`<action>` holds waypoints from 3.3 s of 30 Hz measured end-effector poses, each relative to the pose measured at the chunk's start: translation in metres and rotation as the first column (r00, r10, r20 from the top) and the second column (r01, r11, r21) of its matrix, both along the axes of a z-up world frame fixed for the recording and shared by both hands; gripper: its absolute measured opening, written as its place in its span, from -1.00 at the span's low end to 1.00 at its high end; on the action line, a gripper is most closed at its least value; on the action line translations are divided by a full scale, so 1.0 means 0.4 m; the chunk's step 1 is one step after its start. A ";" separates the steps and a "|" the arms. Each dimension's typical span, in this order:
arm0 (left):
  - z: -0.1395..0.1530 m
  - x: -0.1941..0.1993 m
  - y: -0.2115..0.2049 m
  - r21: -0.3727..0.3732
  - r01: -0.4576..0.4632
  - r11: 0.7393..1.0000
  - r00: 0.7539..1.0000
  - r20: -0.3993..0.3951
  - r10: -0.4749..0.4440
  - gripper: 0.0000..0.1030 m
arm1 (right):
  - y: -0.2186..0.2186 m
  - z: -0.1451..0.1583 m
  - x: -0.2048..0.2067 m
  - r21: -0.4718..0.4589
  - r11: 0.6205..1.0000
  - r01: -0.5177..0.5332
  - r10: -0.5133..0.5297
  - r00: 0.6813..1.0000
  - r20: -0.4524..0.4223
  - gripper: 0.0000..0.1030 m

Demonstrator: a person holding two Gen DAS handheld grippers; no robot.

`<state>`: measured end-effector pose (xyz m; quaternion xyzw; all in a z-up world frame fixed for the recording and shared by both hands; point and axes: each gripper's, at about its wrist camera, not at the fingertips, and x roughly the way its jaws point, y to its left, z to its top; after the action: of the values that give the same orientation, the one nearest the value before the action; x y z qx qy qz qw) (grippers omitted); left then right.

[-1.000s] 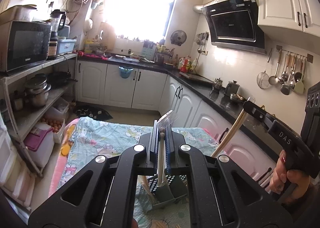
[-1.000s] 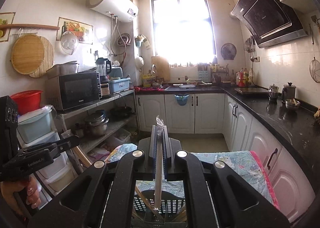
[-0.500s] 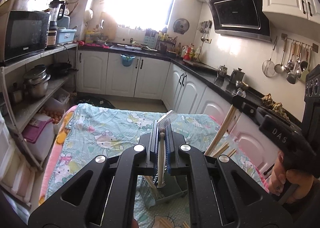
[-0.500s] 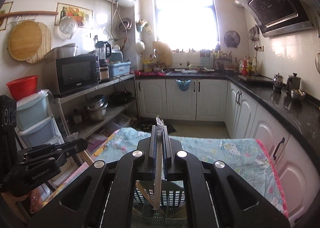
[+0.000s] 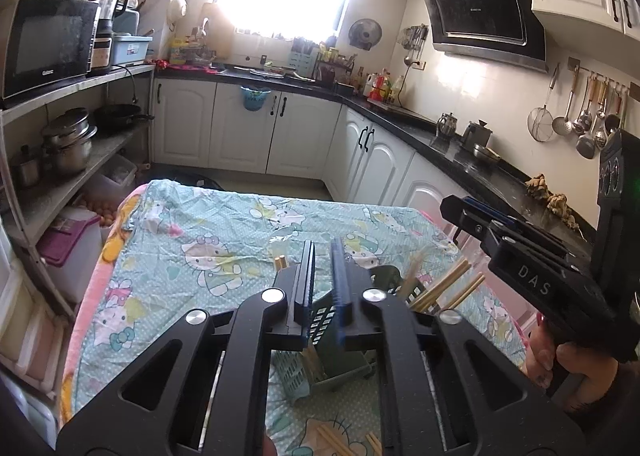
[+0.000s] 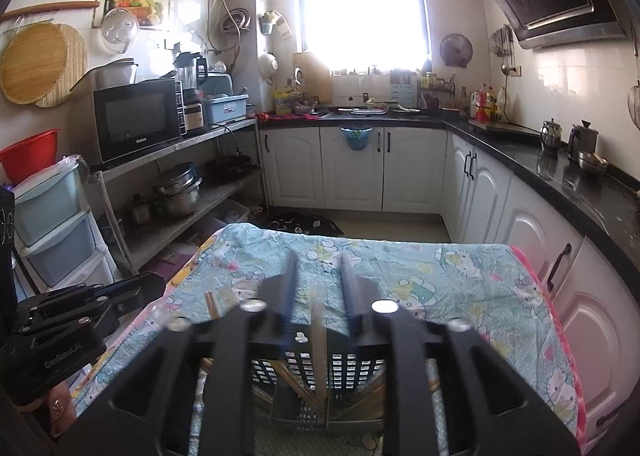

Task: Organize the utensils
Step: 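Lower both chopsticks upright into the basket and open both tools, then withdraw both open tools from the basket toward the remaining chopsticks, then close the right tool on a wrapped chopstick while the left tool grasps another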

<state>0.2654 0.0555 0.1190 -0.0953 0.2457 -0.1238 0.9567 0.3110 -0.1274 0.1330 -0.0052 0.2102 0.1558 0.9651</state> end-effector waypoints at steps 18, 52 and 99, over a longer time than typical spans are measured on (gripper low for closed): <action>0.066 -0.097 0.070 -0.071 -0.083 0.994 0.995 0.044 0.086 0.80 | -0.061 0.020 -0.073 -0.009 0.999 0.034 -0.034 0.999 0.022 0.28; -0.115 -0.240 0.033 -0.009 -0.105 0.994 0.991 -0.079 0.104 0.80 | -0.089 -0.082 -0.258 -0.050 0.999 0.000 -0.003 0.998 -0.059 0.42; -0.390 -0.151 -0.006 -0.064 -0.027 0.998 0.928 -0.373 0.001 0.31 | -0.008 -0.417 -0.310 -0.148 0.978 -0.146 0.084 0.930 -0.358 0.21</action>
<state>0.2049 0.0531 -0.0371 -0.1511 0.4178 -0.1048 0.8897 0.1871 -0.1307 -0.0337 -0.0732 0.3903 0.1918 0.8975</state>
